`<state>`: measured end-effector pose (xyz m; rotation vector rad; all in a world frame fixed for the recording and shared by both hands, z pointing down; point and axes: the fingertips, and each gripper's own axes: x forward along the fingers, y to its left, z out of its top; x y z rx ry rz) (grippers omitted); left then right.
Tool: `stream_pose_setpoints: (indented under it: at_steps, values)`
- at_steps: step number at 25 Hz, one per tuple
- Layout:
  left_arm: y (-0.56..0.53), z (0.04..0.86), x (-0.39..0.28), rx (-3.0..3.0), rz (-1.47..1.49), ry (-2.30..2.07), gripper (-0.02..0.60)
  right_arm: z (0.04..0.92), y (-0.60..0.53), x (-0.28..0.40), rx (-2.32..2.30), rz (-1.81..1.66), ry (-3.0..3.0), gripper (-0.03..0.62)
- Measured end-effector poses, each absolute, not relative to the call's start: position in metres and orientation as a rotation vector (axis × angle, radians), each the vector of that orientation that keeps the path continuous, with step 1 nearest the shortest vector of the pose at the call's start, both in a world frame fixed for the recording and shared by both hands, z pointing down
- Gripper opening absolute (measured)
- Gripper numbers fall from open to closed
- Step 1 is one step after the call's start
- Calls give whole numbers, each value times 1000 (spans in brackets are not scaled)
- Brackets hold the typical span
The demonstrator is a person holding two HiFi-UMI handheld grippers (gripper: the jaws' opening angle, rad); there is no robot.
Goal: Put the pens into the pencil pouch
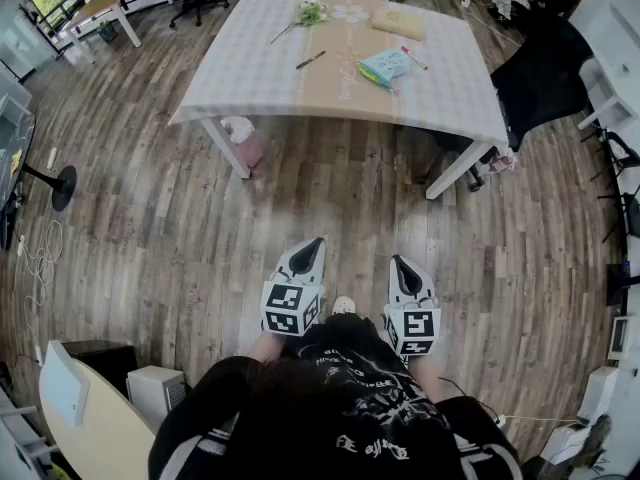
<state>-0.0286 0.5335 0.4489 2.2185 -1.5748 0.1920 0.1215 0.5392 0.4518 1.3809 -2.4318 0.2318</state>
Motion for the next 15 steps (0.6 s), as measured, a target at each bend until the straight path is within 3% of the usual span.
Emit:
stream_pose_setpoints:
  at_steps: [15]
  values:
    - [558, 446, -38, 2208, 116, -1575, 21, 444, 553, 123, 1401, 180, -2453, 9]
